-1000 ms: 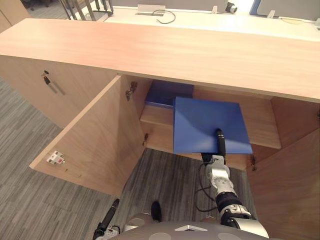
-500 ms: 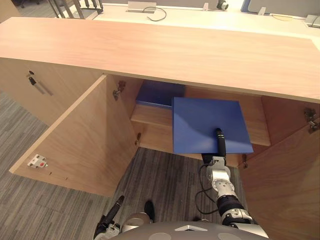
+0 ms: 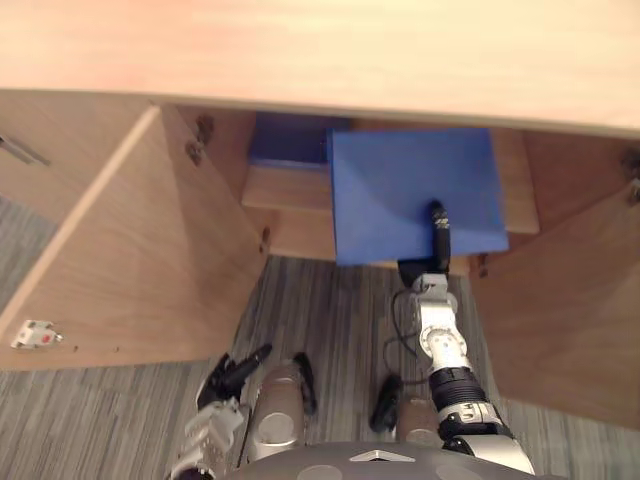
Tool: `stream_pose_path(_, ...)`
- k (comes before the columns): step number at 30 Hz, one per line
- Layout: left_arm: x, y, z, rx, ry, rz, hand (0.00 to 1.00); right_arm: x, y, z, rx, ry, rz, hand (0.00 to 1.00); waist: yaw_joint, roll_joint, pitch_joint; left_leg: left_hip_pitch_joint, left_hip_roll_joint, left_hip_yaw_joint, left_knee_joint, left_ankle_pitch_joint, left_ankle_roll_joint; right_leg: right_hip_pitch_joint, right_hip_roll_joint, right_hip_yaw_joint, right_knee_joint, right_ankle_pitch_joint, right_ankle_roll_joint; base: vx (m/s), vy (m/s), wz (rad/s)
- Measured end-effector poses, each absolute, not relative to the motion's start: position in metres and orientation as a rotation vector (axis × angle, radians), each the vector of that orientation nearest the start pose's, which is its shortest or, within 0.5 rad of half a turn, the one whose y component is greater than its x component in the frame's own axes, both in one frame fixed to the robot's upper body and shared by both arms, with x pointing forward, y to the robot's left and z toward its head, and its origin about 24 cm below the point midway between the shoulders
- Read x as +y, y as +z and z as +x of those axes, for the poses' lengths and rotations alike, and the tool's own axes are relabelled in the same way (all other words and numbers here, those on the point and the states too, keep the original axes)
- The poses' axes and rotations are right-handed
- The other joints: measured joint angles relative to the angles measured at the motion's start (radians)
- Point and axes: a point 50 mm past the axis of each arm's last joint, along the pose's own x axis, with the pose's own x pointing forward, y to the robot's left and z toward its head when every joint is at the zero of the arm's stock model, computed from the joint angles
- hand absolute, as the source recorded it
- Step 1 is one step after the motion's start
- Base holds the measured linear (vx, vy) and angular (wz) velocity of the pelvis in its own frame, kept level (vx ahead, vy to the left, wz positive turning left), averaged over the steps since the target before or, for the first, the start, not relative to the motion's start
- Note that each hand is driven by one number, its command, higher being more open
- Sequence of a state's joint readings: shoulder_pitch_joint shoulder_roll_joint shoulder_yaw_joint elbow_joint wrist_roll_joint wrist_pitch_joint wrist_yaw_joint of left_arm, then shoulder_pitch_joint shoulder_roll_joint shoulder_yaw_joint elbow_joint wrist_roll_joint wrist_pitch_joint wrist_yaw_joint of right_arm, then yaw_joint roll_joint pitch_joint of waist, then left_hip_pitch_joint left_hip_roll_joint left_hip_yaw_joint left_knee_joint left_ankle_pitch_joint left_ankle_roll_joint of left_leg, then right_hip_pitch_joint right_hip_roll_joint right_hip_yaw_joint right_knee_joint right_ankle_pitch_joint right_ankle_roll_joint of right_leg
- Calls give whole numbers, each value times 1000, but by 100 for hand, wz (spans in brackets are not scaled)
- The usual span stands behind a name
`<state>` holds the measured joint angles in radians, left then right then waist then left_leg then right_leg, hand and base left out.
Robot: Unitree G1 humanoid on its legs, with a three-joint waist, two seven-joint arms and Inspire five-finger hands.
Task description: Walk over to the cabinet, pick up the folder, carry it to the office cabinet, place the folder inside the office cabinet, then close the office cabinet door
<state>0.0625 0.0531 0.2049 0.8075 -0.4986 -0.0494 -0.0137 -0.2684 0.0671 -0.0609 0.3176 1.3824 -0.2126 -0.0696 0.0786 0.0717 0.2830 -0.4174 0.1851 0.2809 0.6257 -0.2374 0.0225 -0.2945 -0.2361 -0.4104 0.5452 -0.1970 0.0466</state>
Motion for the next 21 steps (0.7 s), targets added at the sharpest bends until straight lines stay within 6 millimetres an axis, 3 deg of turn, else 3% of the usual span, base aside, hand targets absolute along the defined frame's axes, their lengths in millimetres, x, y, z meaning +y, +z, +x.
stream_pose_path(1, 206, -124, 158, 697, 436, -499, 100, -142, 52, 306, -97, -175, 1462, 0, 1, -12, 7, -48, 0, 14, 53, -29, 7, -69, -28, 23, 77, -52, 8, -231, 12, -18)
stream_pose_path(4, 193, -119, 165, 656, 439, -550, 100, -132, 74, 309, -161, -86, 1477, 0, -1, -13, 7, -146, 6, 28, 138, -65, 15, -201, -63, 65, 208, -100, -2, -200, 15, -15)
stream_pose_path(12, 195, -116, 166, 626, 489, -553, 100, -139, 87, 307, -258, -93, 1493, 0, 11, -14, -10, -340, 17, 28, 275, -75, 24, -414, -118, 92, 397, -152, -20, -70, -10, 7)
stream_pose_path(17, 196, -116, 164, 621, 505, -561, 100, -147, 87, 307, -275, -118, 1486, 0, 32, -16, -26, -407, 14, 7, 319, -81, 23, -470, -136, 86, 454, -177, -29, -12, -26, 12)
stream_pose_path(20, 197, -120, 155, 634, 548, -588, 100, -163, 104, 324, -332, -165, 1492, 0, 35, -17, -51, -421, -1, -1, 321, -82, 21, -479, -155, 80, 470, -184, -29, -18, -22, 19)
stream_pose_path(21, 197, -124, 145, 655, 564, -590, 100, -173, 114, 336, -349, -209, 1489, 0, 41, -18, -85, -438, -3, -2, 321, -79, 21, -495, -159, 77, 471, -184, -29, -16, 2, 6)
